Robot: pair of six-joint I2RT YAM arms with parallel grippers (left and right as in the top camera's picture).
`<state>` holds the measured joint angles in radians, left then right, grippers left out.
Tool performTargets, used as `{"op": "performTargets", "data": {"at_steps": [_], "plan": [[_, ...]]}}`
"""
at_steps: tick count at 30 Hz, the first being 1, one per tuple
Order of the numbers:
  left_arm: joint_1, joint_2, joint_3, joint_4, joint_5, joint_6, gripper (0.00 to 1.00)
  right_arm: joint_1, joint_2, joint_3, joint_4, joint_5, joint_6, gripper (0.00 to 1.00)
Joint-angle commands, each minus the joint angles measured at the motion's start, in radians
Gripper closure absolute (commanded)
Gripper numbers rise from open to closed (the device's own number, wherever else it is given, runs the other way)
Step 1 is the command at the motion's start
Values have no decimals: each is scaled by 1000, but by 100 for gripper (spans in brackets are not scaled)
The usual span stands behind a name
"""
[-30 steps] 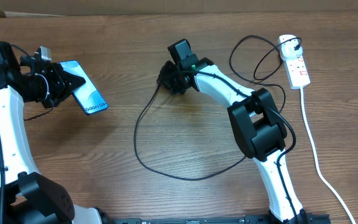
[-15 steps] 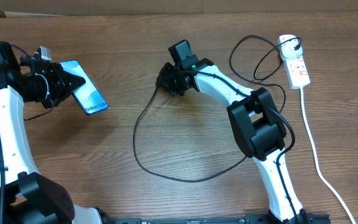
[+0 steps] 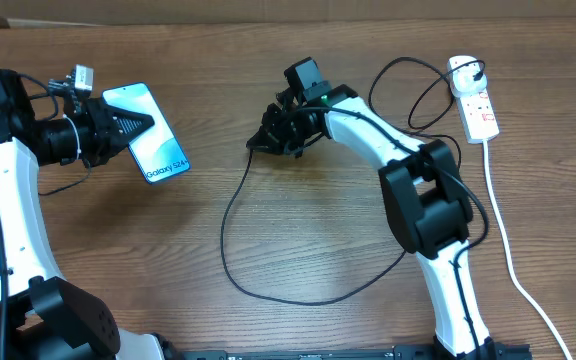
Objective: Plug charger to phone and switch on socket
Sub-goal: 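Raise the phone with the left gripper and the plug with the right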
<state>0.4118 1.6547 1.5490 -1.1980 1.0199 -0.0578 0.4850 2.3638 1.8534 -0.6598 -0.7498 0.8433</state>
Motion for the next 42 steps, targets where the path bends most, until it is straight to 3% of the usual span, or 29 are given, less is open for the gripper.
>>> {"op": "performTargets", "data": {"at_steps": [1, 9, 14, 18, 27, 36, 42], "plan": [[-6, -32, 9, -23, 133, 91, 96, -2, -156, 18, -37, -51, -90, 96], [-6, -227, 10, -39, 93, 143, 96, -2, -345, 18, -211, -10, -194, 96], [-6, -397, 10, -47, -107, 0, 96, 0, -464, 18, -336, 0, -267, 96], [-6, -500, 10, -71, -122, -18, 96, 19, -560, 18, -455, 0, -345, 96], [-6, -554, 10, -30, -15, -144, 96, 175, -708, 17, -602, -128, -534, 96], [-4, -436, 10, 176, 175, -235, 96, 228, -726, 17, -603, -111, -542, 96], [-4, -333, 10, 238, 432, -238, 96, 226, -726, 17, -592, -113, -572, 96]]}}
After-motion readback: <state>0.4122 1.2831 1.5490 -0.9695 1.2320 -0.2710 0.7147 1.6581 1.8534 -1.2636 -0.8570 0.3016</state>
